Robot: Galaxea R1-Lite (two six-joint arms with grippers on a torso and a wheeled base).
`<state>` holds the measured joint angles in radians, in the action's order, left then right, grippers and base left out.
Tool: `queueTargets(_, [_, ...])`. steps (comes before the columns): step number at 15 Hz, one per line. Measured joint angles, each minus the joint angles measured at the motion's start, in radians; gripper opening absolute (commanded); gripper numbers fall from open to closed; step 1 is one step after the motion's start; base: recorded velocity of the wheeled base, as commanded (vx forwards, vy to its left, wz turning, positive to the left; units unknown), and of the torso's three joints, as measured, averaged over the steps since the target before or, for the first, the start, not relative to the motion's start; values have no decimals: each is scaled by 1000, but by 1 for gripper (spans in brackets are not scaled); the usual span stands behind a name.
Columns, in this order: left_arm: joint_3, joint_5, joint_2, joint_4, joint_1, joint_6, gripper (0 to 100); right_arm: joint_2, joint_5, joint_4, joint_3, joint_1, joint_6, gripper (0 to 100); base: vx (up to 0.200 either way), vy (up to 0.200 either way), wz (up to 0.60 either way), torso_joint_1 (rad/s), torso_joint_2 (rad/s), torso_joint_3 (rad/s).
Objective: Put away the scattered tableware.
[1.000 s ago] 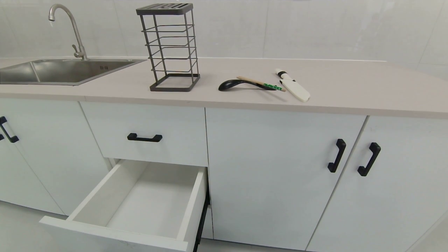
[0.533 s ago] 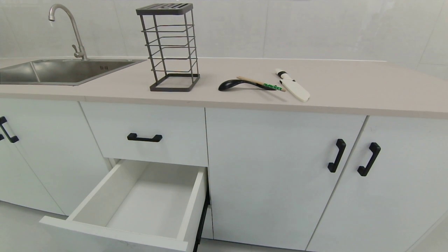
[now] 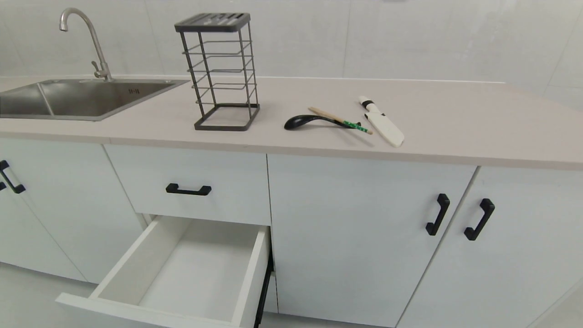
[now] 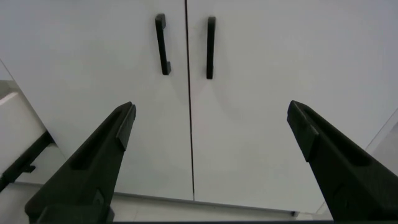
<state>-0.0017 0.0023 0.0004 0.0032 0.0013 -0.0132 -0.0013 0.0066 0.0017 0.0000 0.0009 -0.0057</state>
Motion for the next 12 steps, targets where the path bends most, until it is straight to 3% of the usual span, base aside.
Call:
queueTargets(9, [0, 2, 0, -1, 0, -6, 100, 0, 1, -2, 0, 0, 1, 100, 0, 0, 0, 160, -475, -291])
queueTargets(12, [0, 2, 0, -2, 0, -6, 100, 0, 1, -2, 0, 1, 2, 100, 0, 0, 0, 59, -144, -89])
